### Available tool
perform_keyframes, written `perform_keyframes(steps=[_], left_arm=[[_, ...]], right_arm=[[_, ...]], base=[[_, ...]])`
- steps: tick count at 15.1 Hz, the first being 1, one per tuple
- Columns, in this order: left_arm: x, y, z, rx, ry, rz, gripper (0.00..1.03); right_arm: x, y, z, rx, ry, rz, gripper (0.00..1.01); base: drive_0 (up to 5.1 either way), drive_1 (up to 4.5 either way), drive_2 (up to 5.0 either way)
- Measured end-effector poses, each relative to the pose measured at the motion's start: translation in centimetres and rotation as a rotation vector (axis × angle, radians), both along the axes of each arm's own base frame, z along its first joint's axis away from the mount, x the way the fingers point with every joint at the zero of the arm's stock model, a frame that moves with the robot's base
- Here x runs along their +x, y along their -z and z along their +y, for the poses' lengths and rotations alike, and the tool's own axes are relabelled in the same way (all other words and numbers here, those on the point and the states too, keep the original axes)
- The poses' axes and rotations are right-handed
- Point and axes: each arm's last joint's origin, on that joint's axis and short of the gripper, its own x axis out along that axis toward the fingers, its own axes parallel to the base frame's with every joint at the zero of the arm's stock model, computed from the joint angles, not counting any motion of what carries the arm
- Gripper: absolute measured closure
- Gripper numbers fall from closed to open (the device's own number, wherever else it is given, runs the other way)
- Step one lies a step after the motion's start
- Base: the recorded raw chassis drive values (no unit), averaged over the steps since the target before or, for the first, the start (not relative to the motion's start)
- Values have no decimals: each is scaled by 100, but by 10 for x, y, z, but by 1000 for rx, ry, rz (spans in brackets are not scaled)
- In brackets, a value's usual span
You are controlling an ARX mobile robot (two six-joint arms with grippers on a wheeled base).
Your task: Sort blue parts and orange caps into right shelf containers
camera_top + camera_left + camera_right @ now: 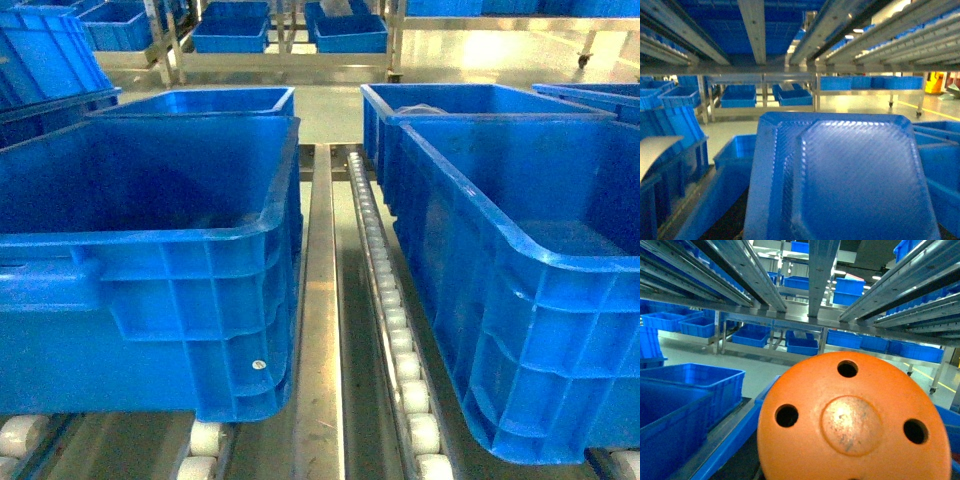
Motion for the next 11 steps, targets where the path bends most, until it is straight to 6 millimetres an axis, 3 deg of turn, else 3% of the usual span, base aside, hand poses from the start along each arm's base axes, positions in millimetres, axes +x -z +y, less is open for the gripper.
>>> perform_keyframes(steps=[1,2,4,5,6,8,9,10,11], left_arm=[[37,-17,-2,16,-29,-31,60],[74,-20,-2,17,-48,19,60],[135,14,-3,27,-113,206,60],[144,27,-5,20,-107,264,55],[143,27,-6,-2,-91,264,42],[128,12,-5,-28,-92,210,13],[126,17,-5,-28,-94,234,3],[122,22,-3,-26,-149,252,15],[103,30,-1,-27,-168,261,31]], right_arm=[[34,-10,-1,-25,33,8,56],[69,-11,-3,-40,73,50,56],[137,7,-4,-56,142,186,56],[157,19,-3,-56,149,237,51],[162,30,-3,-59,160,287,38],[157,21,-3,-56,165,253,8],[157,21,-3,-56,167,253,3],[148,27,-6,1,86,304,18],[127,34,-7,59,61,309,34]], base=[[0,0,0],[0,0,0],[0,0,0],[0,0,0],[0,0,0],[0,0,0],[0,0,0],[0,0,0],[0,0,0]])
